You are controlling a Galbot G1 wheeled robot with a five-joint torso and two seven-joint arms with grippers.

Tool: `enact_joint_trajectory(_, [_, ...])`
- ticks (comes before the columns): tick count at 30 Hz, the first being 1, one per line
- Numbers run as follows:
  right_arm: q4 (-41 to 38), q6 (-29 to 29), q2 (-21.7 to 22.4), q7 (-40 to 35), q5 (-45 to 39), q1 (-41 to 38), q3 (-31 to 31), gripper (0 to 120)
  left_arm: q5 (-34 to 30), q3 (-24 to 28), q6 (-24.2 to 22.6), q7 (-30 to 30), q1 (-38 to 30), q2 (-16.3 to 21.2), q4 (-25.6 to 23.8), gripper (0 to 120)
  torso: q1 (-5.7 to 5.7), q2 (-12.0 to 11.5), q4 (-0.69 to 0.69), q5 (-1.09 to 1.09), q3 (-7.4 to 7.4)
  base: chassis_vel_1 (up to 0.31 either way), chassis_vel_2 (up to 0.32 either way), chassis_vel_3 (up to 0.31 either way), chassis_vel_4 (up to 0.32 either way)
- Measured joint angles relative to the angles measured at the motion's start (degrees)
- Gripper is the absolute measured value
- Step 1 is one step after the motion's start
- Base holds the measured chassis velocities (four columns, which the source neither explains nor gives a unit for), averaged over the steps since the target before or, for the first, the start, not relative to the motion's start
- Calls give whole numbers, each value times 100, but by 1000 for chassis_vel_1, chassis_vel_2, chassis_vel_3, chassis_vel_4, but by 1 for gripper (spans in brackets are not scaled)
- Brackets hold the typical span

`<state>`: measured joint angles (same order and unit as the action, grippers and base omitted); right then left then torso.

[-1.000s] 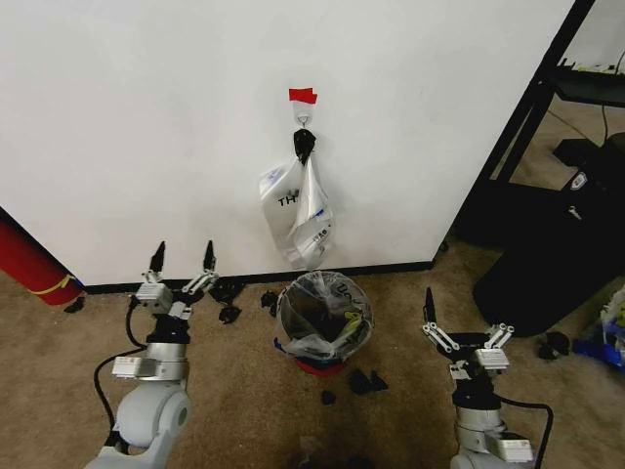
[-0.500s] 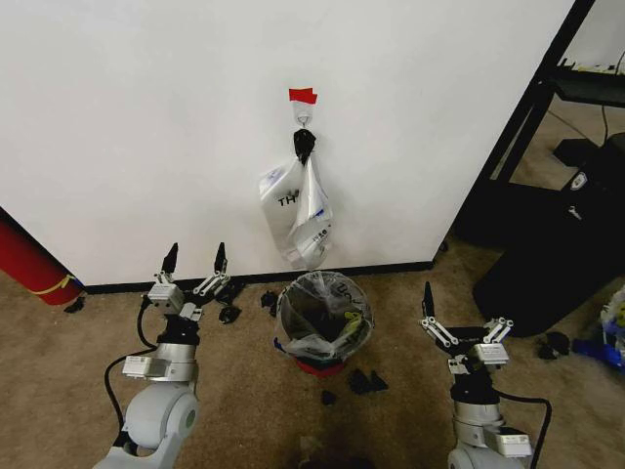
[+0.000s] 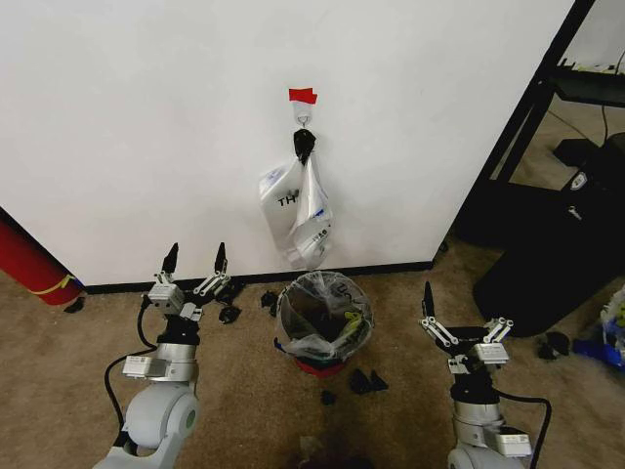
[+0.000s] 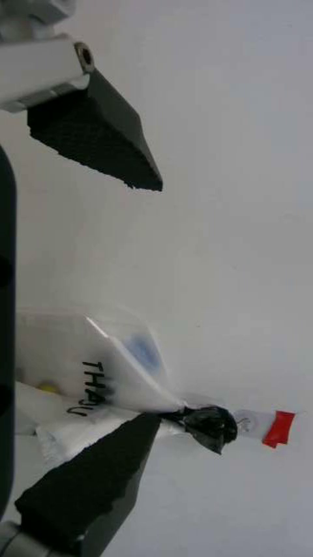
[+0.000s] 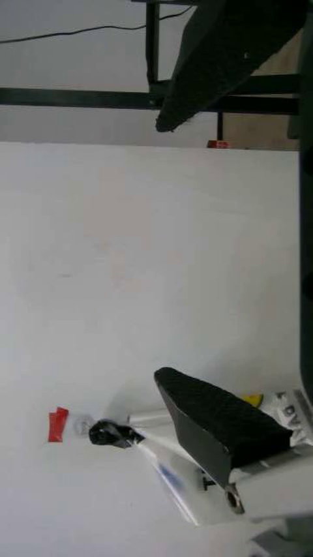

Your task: Pick up the garbage bag from the wall and place it over the trash bin.

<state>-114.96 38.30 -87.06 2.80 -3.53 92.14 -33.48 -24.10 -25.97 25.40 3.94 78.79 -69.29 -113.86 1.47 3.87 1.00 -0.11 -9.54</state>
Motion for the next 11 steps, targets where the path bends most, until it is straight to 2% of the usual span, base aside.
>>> enact_joint_trajectory(11, [2, -2, 1, 0, -4, -1, 0, 100, 3, 0, 0, 0, 0, 0, 1, 100, 0, 0, 0, 0, 0, 0, 0, 0, 0])
